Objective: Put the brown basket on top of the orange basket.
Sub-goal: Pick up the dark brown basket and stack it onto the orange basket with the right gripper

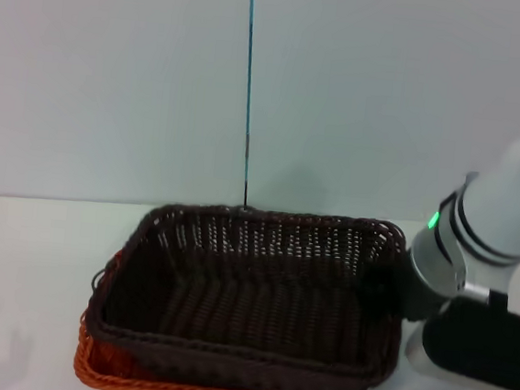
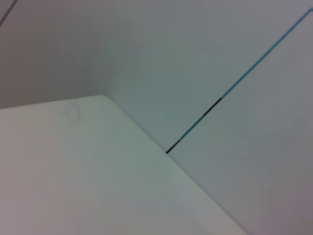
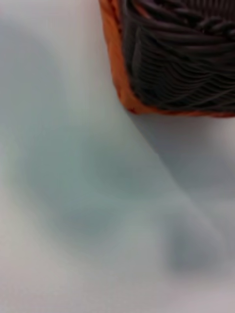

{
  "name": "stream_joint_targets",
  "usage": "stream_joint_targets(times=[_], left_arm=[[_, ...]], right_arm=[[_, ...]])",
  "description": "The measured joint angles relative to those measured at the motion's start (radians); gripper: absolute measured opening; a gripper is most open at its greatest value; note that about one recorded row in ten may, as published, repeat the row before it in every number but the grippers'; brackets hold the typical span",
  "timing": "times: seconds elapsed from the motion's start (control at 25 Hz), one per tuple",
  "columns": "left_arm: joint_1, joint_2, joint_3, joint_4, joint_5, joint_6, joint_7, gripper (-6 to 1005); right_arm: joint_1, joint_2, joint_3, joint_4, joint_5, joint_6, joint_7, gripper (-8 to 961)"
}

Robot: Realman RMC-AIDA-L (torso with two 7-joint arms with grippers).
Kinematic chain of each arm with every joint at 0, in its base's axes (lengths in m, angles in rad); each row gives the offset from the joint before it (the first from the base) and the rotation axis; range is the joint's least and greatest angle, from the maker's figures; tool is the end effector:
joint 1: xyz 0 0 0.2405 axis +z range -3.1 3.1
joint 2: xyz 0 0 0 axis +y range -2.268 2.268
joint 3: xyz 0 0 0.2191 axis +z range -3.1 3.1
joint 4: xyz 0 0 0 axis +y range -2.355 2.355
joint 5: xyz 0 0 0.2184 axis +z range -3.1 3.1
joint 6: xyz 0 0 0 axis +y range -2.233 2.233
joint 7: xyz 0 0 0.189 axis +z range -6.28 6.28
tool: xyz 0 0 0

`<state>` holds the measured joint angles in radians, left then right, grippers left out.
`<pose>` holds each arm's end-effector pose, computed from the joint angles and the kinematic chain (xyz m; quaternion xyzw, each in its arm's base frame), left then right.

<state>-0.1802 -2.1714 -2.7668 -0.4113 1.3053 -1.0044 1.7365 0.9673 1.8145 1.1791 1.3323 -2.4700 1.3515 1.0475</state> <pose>-0.4203 0.2840 0.0416 -0.4783 -0.5898 -0.4044 0.5097 0.0759 0.3881 -0.0448 -0.6649 0.6571 -0.0479 0.3519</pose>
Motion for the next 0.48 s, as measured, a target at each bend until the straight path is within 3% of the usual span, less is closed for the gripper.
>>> stream_joint_targets(times=[0.24, 0.48], left_arm=[[0.001, 0.0, 0.002, 0.003, 0.0, -0.01, 0.003, 790], [-0.002, -0.001, 0.008, 0.012, 0.0, -0.011, 0.003, 790]], right_arm=[[-0.031, -0.001, -0.055, -0.089, 0.006, -0.118, -0.038, 132], [-0.026, -0.01, -0.045, -0.093, 0.01, -0.144, -0.04, 122]])
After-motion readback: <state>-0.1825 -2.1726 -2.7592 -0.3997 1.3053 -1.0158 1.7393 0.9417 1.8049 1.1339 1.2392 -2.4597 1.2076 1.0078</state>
